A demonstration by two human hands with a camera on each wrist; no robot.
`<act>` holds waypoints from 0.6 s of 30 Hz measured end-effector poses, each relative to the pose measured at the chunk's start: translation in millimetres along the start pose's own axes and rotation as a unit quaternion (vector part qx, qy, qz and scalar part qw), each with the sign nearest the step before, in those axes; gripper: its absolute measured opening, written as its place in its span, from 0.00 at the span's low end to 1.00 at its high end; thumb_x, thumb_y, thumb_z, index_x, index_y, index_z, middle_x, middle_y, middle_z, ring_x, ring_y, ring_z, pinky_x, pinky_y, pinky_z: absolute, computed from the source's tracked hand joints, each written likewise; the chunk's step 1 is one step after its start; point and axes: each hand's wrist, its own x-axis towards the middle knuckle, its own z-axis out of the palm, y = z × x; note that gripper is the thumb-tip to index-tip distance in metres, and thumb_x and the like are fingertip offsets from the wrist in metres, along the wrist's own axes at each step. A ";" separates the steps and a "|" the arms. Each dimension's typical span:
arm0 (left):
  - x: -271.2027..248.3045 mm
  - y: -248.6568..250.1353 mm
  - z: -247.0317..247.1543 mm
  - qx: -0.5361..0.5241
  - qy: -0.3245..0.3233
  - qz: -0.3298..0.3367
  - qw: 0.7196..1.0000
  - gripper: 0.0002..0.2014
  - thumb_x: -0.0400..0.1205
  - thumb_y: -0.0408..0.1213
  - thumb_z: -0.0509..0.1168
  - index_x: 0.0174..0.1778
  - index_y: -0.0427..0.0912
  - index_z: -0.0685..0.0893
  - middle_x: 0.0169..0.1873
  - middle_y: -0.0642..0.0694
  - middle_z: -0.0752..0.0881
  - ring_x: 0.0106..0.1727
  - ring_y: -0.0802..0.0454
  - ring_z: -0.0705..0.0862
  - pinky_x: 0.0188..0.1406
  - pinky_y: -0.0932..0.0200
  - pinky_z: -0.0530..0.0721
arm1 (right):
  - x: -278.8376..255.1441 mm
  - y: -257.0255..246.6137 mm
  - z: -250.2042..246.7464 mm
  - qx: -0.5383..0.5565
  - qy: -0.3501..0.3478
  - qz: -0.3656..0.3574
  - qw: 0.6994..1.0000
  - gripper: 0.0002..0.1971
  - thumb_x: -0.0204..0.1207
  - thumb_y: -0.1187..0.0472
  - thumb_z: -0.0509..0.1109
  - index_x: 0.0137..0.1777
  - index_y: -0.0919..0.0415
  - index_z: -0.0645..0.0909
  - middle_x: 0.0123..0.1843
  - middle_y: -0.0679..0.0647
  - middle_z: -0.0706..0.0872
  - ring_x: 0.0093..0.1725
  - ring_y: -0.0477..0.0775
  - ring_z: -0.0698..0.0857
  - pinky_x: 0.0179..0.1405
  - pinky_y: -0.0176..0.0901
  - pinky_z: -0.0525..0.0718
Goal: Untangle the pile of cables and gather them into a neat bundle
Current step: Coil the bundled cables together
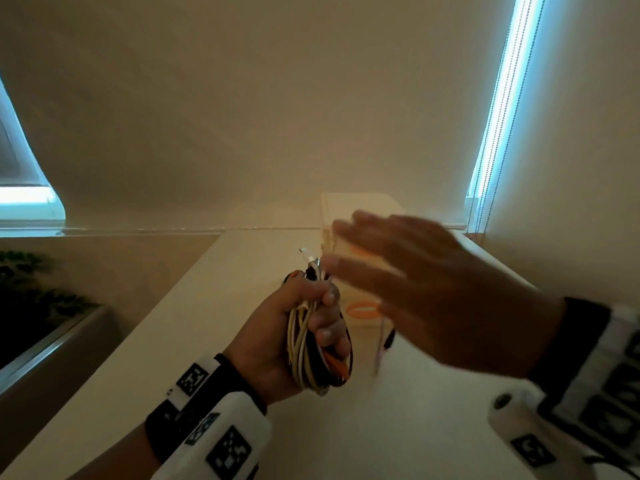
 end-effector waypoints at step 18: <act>-9.2 -5.5 10.1 0.019 -0.153 -0.015 0.988 0.11 0.86 0.39 0.63 0.54 0.34 0.82 0.24 0.52 0.78 0.26 0.57 0.79 0.39 0.56 0.81 | 31.8 16.2 40.2 0.155 -0.075 0.037 0.984 0.07 0.85 0.54 0.55 0.59 0.51 0.70 0.35 0.44 0.79 0.30 0.48 0.79 0.27 0.47 0.81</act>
